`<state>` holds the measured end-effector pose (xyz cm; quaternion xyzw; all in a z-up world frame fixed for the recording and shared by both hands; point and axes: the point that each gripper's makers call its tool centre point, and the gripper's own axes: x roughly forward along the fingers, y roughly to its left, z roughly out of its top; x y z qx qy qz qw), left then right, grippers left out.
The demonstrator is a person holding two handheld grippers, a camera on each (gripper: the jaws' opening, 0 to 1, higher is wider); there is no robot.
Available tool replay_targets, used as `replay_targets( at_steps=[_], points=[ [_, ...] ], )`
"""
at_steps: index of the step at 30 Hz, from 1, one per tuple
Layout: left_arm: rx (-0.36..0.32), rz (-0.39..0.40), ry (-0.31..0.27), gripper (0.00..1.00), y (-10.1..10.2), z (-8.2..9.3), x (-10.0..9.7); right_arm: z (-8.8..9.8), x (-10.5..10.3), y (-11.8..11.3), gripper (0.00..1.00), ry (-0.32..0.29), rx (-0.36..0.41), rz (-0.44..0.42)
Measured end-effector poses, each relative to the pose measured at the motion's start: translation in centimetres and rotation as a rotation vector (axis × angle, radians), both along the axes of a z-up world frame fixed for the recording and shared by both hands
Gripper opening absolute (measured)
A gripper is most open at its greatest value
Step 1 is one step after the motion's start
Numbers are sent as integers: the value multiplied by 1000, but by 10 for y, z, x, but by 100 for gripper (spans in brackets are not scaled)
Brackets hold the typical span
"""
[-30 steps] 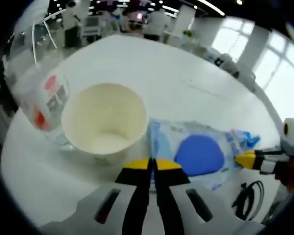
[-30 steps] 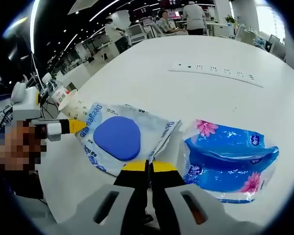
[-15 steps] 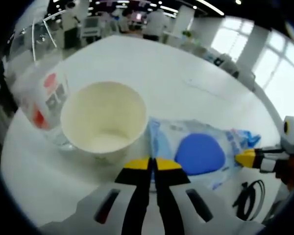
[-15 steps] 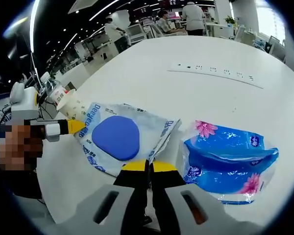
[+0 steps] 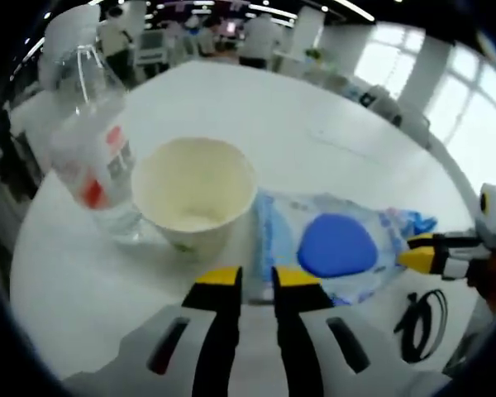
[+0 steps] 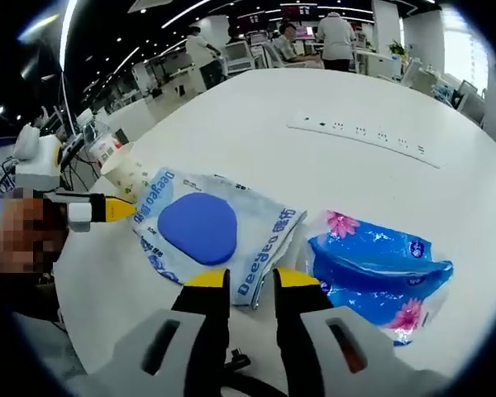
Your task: Arrange the tabletop items into an orderly group along one side of the table until the central work area is clear of visible clutter.
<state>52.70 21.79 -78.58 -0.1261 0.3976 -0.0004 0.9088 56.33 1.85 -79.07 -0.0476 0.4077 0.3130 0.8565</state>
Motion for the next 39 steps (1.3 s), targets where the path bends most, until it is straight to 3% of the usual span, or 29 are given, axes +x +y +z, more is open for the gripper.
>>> replay_targets(
  at_steps=[8, 39],
  points=[
    [-52, 15, -12, 11, -2, -8, -3, -6, -3, -6, 16, 32, 2, -24],
    [-74, 34, -21, 7, -7, -8, -1, -4, 1, -3, 10, 29, 12, -34]
  ],
)
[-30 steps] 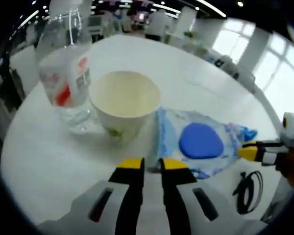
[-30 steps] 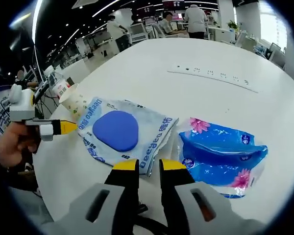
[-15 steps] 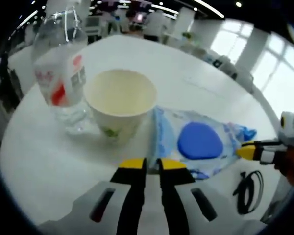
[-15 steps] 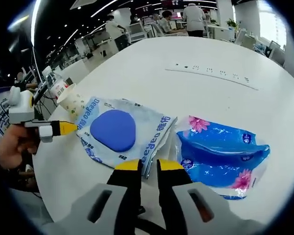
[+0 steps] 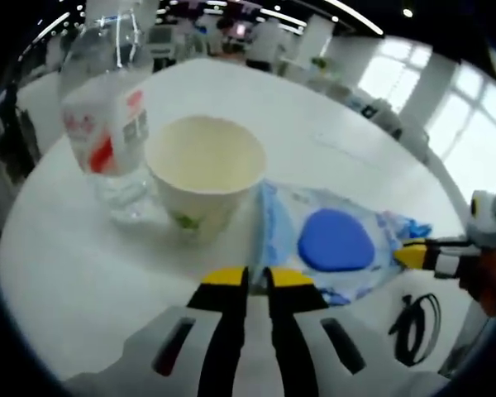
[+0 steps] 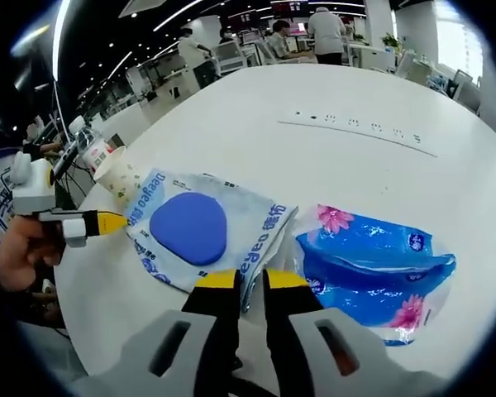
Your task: Arrange the tabletop items into an orderly group along one side of the table until the central work area is clear of visible clutter.
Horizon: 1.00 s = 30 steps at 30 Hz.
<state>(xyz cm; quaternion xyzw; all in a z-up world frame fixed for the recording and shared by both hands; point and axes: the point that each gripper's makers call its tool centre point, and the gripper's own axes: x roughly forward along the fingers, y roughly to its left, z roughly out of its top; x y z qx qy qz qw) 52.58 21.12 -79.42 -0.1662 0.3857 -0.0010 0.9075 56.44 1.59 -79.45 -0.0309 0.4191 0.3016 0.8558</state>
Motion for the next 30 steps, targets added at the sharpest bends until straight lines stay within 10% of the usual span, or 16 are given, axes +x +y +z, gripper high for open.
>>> replay_targets(
  at_steps=[19, 30],
  points=[
    [1, 16, 6, 15, 11, 14, -16, 23, -10, -15, 16, -47, -11, 2],
    [-107, -59, 40, 21, -10, 29, -65, 29, -43, -61, 17, -69, -38, -10]
  ],
)
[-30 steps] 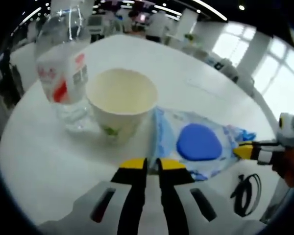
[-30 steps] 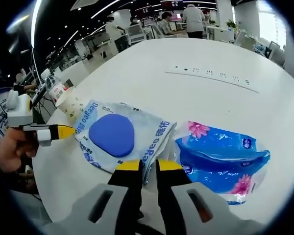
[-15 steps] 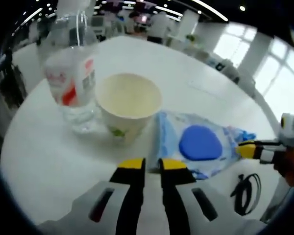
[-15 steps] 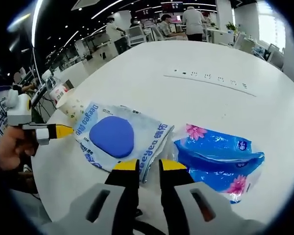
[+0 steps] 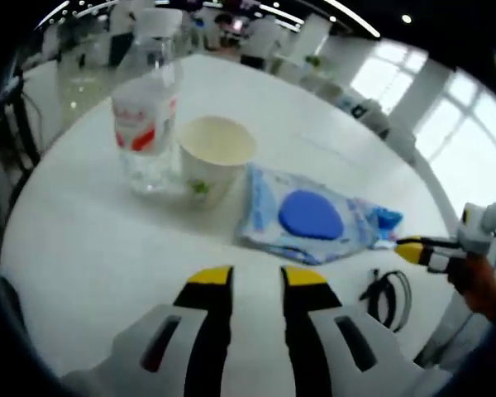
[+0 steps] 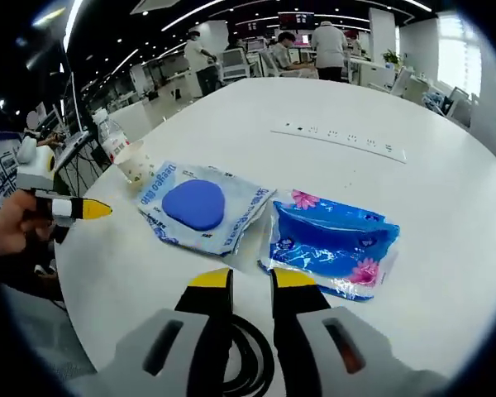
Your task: Arrange the tabletop items into an orderly group along one side of the table until the central work area is clear of visible clutter.
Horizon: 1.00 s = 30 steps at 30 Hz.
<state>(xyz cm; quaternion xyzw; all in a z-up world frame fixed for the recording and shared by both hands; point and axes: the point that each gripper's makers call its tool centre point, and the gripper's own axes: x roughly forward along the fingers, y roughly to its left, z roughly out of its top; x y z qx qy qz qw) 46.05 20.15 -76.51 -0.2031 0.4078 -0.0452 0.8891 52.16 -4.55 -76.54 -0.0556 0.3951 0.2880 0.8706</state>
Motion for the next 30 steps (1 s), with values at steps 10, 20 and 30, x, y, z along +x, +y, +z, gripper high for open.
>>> replay_targets(
  at_steps=[10, 20, 30],
  points=[
    [-59, -55, 71, 26, -14, -5, -56, -2, -13, -48, 22, 3, -35, -58],
    [-100, -99, 98, 30, -26, 2, -103, -12, -35, -94, 26, 32, -39, -195],
    [-56, -195, 106, 42, -30, 1, -131, -11, -48, -99, 31, 44, -10, -226]
  ],
)
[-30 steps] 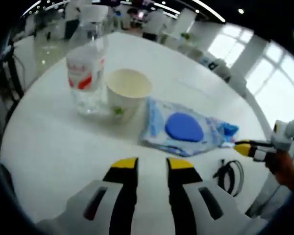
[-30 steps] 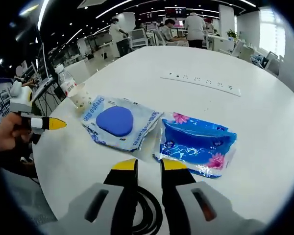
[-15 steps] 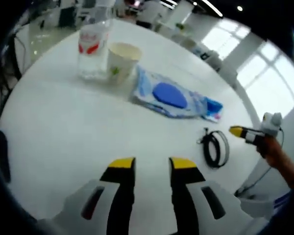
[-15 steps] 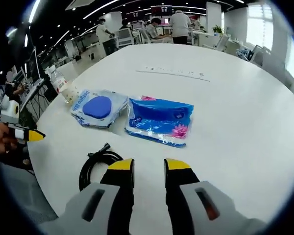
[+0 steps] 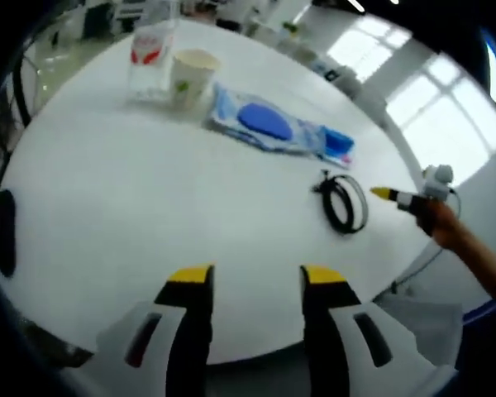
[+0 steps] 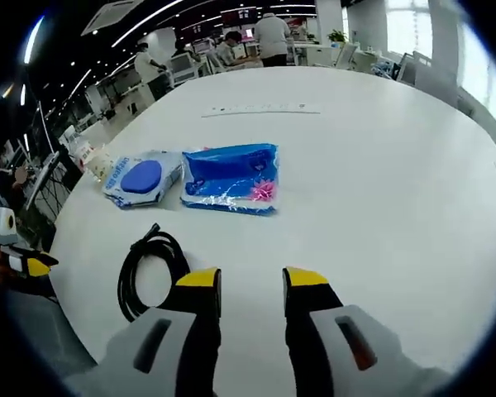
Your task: Arrange the tabletop items into an orderly group along one side of the table until the central work area is clear of visible clutter.
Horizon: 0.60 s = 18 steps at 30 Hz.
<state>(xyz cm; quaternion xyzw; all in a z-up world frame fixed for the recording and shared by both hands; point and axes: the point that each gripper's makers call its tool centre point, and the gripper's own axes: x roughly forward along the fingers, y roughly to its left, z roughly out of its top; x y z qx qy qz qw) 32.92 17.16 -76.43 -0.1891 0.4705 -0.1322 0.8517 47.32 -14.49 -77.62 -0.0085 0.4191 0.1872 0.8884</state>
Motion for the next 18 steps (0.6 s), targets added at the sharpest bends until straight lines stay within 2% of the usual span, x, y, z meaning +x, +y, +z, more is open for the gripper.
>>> replay_targets(
  at_steps=[7, 15, 18],
  points=[
    [31, -79, -47, 44, 4, 14, -7, 6, 17, -1, 31, -15, 27, -34],
    [63, -94, -47, 44, 10, 21, -27, 10, 53, -5, 28, -30, 30, -61],
    [103, -95, -85, 44, 13, 33, -22, 8, 65, -7, 27, -20, 56, -97]
  ],
)
